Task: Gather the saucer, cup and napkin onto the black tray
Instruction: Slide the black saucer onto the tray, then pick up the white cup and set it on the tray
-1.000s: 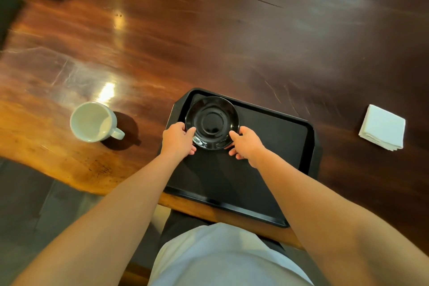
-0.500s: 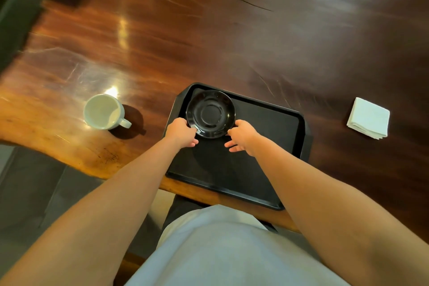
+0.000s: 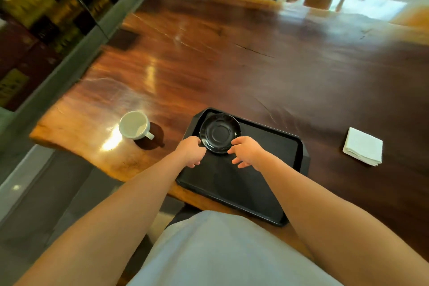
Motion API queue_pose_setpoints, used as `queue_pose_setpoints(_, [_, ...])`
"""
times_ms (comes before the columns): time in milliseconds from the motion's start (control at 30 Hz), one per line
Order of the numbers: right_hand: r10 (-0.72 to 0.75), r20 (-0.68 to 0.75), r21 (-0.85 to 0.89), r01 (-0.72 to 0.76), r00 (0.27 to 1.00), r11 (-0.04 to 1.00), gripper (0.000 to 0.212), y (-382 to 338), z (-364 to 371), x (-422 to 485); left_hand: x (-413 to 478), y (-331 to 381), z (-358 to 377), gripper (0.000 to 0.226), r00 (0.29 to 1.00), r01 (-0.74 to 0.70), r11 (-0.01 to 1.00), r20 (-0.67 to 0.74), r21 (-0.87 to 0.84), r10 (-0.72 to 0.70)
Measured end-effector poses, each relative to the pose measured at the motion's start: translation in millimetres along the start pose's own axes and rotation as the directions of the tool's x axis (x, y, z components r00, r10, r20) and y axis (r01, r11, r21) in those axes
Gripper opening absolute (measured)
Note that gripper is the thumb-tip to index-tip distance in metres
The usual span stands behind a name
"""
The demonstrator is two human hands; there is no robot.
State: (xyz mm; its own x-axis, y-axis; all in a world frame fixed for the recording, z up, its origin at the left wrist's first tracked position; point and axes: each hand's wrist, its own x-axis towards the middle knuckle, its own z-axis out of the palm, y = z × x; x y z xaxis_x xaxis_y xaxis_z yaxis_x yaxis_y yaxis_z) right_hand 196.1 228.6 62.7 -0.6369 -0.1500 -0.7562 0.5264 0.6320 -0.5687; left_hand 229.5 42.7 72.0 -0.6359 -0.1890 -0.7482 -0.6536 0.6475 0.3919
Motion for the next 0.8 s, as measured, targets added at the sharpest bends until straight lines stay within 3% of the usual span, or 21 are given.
queue_pose_setpoints(133, [-0.118,0.005,-0.202,0.117,0.993,0.972,0.028,-12.4,4.7,-7.9,-12.3,-12.4,-10.7,0.040,0.979,-0.088,0.971,-0.161,0.222,0.126])
queue_pose_setpoints(200, [-0.166,-0.011,-0.248,0.158,0.986,0.956,0.028,-17.8,11.1,-9.1,-16.8,-21.0,-14.3,0.034,0.965,-0.108,0.964,-0.207,0.244,0.160])
queue_pose_setpoints(600, [-0.193,0.052,-0.325,0.199,0.980,0.924,0.019,-72.2,84.3,6.3,-11.5,-105.2,-48.3,0.016,0.970,-0.062,0.980,-0.219,0.192,0.104])
queue_pose_setpoints(800, [-0.189,0.083,-0.401,0.206,0.978,0.893,0.025,-115.1,126.6,15.4,0.6,-154.9,-83.7,0.022,0.976,0.013,0.987,-0.216,0.160,0.022])
